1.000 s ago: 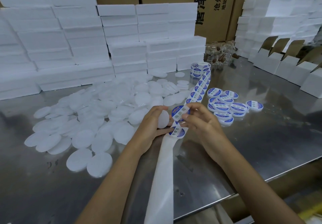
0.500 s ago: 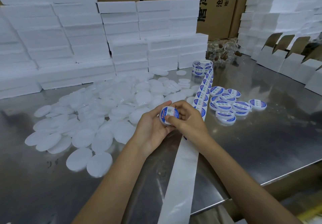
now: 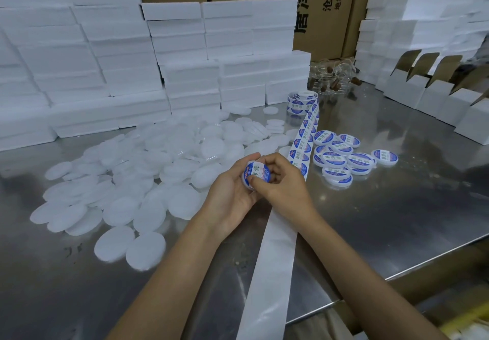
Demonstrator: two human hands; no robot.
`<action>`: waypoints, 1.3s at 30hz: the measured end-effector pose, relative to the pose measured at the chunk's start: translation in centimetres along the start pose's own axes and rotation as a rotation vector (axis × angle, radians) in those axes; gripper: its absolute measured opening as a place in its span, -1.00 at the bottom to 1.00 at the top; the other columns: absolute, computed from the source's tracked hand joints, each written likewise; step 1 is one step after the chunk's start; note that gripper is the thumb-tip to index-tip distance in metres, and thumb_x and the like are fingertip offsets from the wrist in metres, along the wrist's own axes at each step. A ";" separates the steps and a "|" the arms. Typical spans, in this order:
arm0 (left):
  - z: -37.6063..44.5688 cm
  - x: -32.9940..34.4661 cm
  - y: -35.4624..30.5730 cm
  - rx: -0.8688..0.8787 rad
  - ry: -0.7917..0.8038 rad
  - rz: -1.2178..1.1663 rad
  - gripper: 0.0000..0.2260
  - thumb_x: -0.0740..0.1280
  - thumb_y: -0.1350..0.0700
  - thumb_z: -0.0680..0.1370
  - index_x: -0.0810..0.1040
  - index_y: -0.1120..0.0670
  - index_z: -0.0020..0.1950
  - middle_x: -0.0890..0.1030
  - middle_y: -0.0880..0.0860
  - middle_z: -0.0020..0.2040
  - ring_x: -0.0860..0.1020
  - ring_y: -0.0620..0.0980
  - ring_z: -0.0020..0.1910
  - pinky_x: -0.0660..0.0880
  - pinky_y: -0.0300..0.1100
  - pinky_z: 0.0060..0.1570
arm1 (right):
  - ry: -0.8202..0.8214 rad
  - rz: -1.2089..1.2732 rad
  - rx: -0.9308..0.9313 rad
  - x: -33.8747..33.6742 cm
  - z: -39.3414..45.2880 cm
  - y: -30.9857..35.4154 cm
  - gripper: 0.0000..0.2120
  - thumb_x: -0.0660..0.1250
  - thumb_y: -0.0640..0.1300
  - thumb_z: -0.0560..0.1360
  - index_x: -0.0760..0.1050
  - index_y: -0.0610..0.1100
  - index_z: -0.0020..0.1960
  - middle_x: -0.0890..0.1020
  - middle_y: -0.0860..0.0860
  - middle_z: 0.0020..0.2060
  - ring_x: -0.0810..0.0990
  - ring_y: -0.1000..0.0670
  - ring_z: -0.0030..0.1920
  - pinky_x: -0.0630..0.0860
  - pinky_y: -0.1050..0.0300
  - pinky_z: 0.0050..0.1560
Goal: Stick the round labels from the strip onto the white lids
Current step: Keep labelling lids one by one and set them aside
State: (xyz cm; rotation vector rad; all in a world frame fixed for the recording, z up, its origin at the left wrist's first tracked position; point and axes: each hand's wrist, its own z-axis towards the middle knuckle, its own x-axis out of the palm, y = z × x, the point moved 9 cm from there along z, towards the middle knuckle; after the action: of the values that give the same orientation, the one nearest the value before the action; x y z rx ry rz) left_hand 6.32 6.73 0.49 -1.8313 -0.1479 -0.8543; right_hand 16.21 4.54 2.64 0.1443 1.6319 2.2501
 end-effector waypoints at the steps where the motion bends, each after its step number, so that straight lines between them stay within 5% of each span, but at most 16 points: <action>1: -0.1 0.1 0.0 0.006 0.004 0.006 -0.66 0.14 0.20 0.70 0.44 0.24 0.45 0.60 0.26 0.25 0.62 0.17 0.12 0.55 -0.01 0.18 | -0.013 -0.020 -0.014 -0.1 -0.1 0.1 -0.76 0.47 -0.30 0.42 0.54 -0.02 -0.03 0.65 0.09 -0.19 0.62 0.07 -0.19 0.59 0.13 -0.09; 5: -0.3 0.2 -0.1 0.022 0.005 -0.016 -0.67 0.14 0.19 0.70 0.46 0.23 0.44 0.65 0.23 0.18 0.64 0.18 0.14 0.53 0.04 0.24 | -0.091 -0.195 -0.118 -0.4 -0.5 0.9 -0.75 0.50 -0.16 0.40 0.53 0.00 0.02 0.56 0.13 -0.15 0.52 0.15 -0.27 0.47 0.26 -0.21; 10: -0.4 0.5 -0.1 0.008 0.027 -0.120 -0.64 0.17 0.21 0.68 0.41 0.26 0.47 0.61 0.30 0.28 0.61 0.28 0.24 0.52 0.12 0.27 | -0.130 -0.188 -0.051 -0.9 -0.6 0.3 -0.36 0.56 -0.02 0.34 0.35 0.04 0.33 0.53 0.11 -0.12 0.54 0.20 -0.24 0.56 0.16 -0.11; 14: -0.5 1.1 0.1 0.001 0.058 -0.159 -0.67 0.17 0.21 0.68 0.44 0.24 0.43 0.61 0.32 0.27 0.63 0.27 0.22 0.53 0.13 0.29 | -0.167 -0.253 -0.079 -1.2 -0.8 0.4 -0.49 0.56 0.16 0.31 0.37 -0.01 0.04 0.53 0.12 -0.06 0.55 0.16 -0.10 0.55 0.12 -0.09; 18: -0.4 1.2 -0.2 0.018 0.076 -0.221 -0.70 0.21 0.22 0.65 0.51 0.27 0.35 0.60 0.34 0.26 0.64 0.24 0.20 0.53 0.11 0.28 | -0.182 -0.398 -0.145 -1.3 -0.8 0.9 -0.53 0.46 0.28 0.37 0.27 0.01 -0.23 0.38 0.14 -0.28 0.41 0.13 -0.23 0.30 0.27 -0.27; 24: -0.6 1.3 -0.1 -0.018 0.112 -0.236 -0.74 0.28 0.22 0.57 0.55 0.27 0.23 0.66 0.29 0.13 0.68 0.18 0.08 0.61 -0.02 0.15 | -0.164 -0.305 -0.234 -1.3 -0.5 1.4 -0.68 0.27 -0.09 0.64 0.31 0.01 -0.27 0.40 0.14 -0.40 0.36 0.09 -0.32 0.31 0.15 -0.26; 26: -0.5 1.2 0.0 -0.023 0.102 -0.244 -0.73 0.29 0.23 0.56 0.56 0.27 0.23 0.66 0.28 0.12 0.67 0.16 0.10 0.54 -0.02 0.25 | -0.160 -0.318 -0.220 -1.4 -0.4 1.1 -0.71 0.20 -0.14 0.67 0.34 -0.05 -0.23 0.42 0.12 -0.38 0.37 0.08 -0.31 0.33 0.10 -0.25; 29: -0.5 1.2 0.0 -0.010 0.107 -0.206 -0.74 0.28 0.20 0.57 0.56 0.26 0.22 0.63 0.29 0.16 0.63 0.18 0.16 0.52 0.00 0.29 | -0.149 -0.331 -0.194 -1.5 -0.4 0.7 -0.69 0.22 -0.04 0.66 0.30 0.04 -0.26 0.42 0.15 -0.38 0.39 0.11 -0.32 0.33 0.10 -0.24; 33: -0.5 1.4 0.1 -0.001 0.107 -0.134 -0.64 0.13 -0.01 0.69 0.53 0.23 0.26 0.62 0.29 0.19 0.59 0.22 0.19 0.49 0.07 0.32 | -0.177 -0.459 -0.163 -1.3 -0.7 0.9 -0.58 0.32 0.41 0.42 0.25 0.13 -0.27 0.41 0.19 -0.38 0.41 0.14 -0.33 0.33 0.20 -0.30; 39: -0.6 1.7 0.1 0.013 0.123 -0.084 -0.62 0.09 -0.06 0.71 0.51 0.20 0.23 0.63 0.21 0.08 0.65 0.11 0.02 0.58 -0.04 0.12 | -0.252 -0.382 -0.229 -2.1 -1.0 1.8 -0.59 0.31 0.23 0.54 0.21 0.13 -0.36 0.41 0.18 -0.44 0.35 0.07 -0.40 0.30 0.12 -0.36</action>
State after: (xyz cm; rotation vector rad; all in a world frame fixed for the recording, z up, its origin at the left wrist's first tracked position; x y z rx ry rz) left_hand 7.34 5.65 1.62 -1.7651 -0.1536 -1.0197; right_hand 17.46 2.48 4.26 0.0490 1.1517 2.0112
